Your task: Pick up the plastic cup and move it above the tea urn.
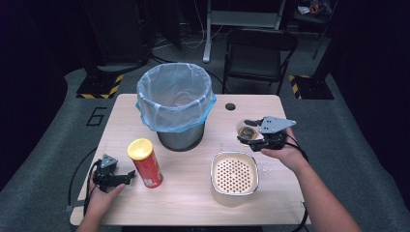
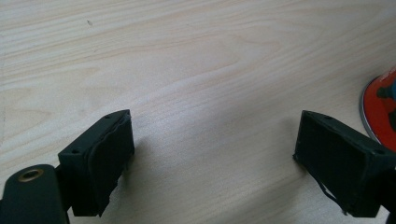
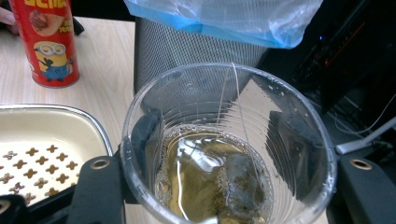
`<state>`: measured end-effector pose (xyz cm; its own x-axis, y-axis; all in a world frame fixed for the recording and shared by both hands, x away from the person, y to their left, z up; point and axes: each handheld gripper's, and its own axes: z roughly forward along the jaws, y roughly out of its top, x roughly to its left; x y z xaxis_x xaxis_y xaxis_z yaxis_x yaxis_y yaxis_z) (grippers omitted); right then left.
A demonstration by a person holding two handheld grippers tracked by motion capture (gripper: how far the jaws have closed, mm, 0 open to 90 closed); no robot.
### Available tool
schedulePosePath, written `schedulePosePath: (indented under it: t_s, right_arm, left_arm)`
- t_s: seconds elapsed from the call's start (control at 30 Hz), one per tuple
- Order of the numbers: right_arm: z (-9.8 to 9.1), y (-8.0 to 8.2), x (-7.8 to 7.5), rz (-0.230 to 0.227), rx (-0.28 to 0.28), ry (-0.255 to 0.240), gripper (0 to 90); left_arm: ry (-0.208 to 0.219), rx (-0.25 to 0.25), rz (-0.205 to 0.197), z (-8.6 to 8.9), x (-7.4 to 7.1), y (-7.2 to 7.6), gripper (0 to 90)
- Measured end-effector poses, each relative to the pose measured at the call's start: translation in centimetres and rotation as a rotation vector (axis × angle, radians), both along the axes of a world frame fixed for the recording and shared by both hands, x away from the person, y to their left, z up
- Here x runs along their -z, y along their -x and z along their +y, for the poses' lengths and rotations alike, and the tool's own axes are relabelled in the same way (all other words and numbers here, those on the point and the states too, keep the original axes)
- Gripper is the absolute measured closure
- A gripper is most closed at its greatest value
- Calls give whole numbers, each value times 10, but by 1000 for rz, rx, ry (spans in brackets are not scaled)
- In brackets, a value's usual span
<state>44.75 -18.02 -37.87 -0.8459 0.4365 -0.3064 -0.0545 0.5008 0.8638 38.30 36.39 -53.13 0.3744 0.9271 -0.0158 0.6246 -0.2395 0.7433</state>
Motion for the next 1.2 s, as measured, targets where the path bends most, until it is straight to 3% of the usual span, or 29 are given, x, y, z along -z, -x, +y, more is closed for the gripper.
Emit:
schedulePosePath:
  t_s: [0.03,0.2,0.4,0.97,1.1,1.13,1.17,1.2]
  right_arm:
    - [1,3,0,-39,-2,11,366]
    - [4,10,1,-120,-12,54,367]
    - [11,22,9,-266,-30,170,367]
    - [23,35,21,-414,-47,312,370]
    - [33,46,23,-520,-50,392,375]
    - [33,46,23,-520,-50,392,375]
    - [37,52,24,-571,-63,437,378]
    - [37,52,24,-571,-63,437,378]
  left_arm:
    - [-1,1,0,0,0,0,114]
    - [-1,1,0,0,0,0,114]
    - [-2,1,-1,0,0,0,114]
    - [-7,4,4,1,-1,0,114]
    - [-6,4,4,0,-1,0,114]
    - [-6,4,4,0,-1,0,114]
    - [-6,3,2,0,0,0,114]
    - [-6,3,2,0,0,0,114]
